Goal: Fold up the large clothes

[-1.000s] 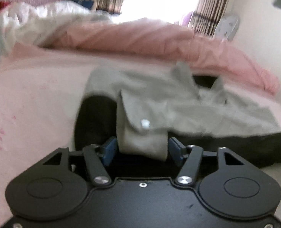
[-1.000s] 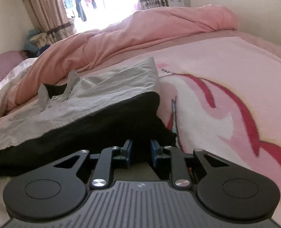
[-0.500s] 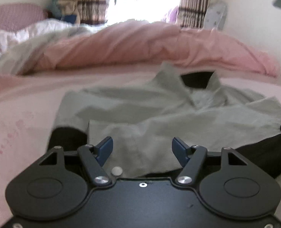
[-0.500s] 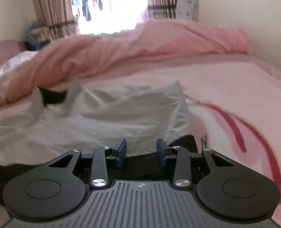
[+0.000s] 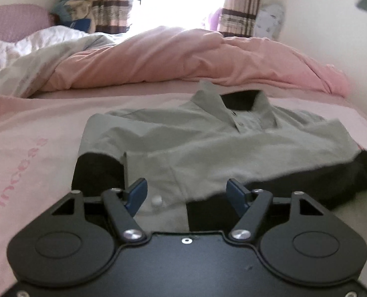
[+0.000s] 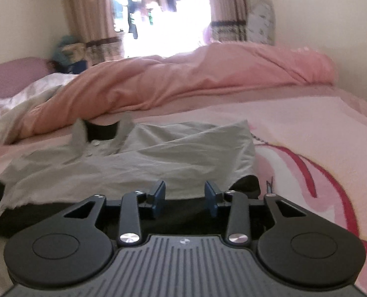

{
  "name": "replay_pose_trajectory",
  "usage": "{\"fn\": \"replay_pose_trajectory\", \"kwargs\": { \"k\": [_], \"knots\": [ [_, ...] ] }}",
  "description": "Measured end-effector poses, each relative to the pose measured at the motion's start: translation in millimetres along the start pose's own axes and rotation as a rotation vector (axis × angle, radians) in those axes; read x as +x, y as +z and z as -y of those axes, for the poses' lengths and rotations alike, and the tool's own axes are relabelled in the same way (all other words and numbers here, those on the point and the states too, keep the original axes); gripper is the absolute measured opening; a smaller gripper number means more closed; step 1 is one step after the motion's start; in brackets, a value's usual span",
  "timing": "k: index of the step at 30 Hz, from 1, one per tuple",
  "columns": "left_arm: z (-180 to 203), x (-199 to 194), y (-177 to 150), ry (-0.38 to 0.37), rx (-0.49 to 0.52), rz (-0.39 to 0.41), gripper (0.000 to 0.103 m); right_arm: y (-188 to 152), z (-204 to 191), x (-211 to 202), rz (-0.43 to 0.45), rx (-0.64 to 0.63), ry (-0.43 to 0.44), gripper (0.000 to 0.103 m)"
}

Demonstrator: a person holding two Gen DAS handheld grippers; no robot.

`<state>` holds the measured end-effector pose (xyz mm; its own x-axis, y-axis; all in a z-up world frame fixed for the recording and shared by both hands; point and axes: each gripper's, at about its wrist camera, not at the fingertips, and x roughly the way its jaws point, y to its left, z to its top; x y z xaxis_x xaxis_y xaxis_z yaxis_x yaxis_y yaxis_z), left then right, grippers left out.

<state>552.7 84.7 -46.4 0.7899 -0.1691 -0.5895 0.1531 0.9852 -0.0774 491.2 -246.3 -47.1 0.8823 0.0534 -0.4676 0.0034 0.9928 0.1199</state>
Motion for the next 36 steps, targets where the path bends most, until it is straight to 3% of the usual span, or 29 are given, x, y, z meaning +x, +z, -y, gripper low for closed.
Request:
{"fn": "replay_pose_trajectory", "kwargs": {
  "k": [6,9,18,21,24,26,30,36],
  "knots": [
    [-2,16,-27,0.043,0.029,-0.086,0.072,-20,12,14,-0.082,0.009,-0.047,0.045],
    [-8,20,-37,0.04,0.0,-0.088,0.074,-29,19,18,-0.085,0.03,-0.037,0.041],
    [-3,17,-34,0.06,-0.006,-0.1,0.075,-32,25,15,-0.078,0.05,-0.004,0.043],
    [0,-11,-28,0.04,-0.006,-0.08,0.076,-25,38,-12,-0.097,0.129,0.043,0.044],
    [-3,-59,-31,-0.011,-0.013,-0.033,0.084,-29,51,-59,-0.077,0.164,0.102,0.061],
    [-8,-89,-41,-0.024,-0.031,-0.028,0.087,-40,62,-93,-0.07,0.162,0.135,0.066],
    [-28,-145,-81,-0.064,-0.112,-0.054,0.09,-74,87,-151,-0.098,0.187,0.174,0.068],
    [-50,-199,-151,-0.003,-0.156,-0.117,0.09,-126,122,-207,-0.16,0.263,0.184,0.068]
  ]
}}
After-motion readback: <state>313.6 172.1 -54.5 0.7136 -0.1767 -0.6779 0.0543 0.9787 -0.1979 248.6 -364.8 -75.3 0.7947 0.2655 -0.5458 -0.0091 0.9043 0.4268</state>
